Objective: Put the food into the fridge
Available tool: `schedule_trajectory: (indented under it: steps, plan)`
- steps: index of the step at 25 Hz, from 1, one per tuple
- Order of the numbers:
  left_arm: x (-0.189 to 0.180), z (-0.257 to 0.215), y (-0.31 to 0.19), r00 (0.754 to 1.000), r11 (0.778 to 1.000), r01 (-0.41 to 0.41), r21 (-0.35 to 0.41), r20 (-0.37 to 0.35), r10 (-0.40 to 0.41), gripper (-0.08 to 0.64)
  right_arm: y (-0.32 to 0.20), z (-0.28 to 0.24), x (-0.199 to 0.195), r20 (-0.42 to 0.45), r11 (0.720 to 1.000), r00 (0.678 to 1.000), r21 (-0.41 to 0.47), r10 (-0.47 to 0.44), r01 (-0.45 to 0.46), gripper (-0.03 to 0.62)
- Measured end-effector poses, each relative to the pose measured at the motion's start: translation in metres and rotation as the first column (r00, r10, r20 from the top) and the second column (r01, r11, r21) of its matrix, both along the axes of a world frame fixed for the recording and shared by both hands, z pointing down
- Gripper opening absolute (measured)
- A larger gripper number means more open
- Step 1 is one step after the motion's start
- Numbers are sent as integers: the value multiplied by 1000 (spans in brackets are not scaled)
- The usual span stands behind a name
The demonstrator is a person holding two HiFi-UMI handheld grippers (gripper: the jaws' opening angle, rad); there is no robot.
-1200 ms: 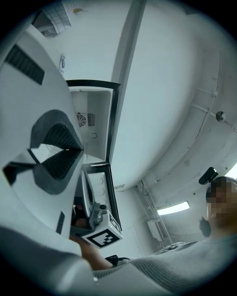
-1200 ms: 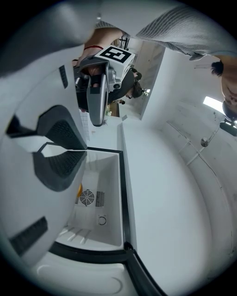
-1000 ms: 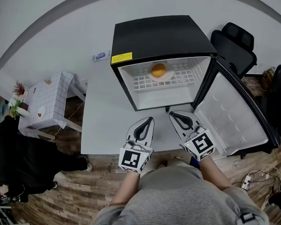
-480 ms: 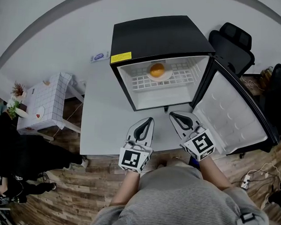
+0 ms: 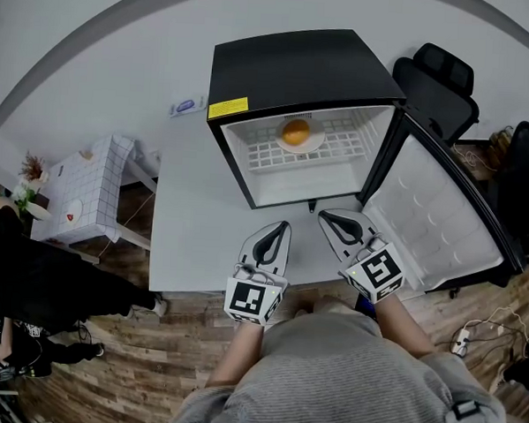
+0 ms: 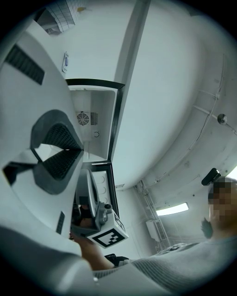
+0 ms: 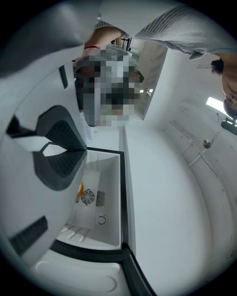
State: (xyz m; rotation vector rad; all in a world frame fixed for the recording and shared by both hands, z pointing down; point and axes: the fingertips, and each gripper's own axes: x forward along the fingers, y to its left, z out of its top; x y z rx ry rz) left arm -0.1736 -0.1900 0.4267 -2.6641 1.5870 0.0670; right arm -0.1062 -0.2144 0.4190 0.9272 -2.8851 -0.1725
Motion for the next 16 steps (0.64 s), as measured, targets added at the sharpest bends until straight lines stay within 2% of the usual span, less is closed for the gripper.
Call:
schedule_trajectory:
  steps: [16]
  plan:
    - [5, 2, -5, 1000, 1000, -25, 1, -4, 25, 11, -4, -8, 4, 0, 1000, 1000, 17, 20, -20, 12]
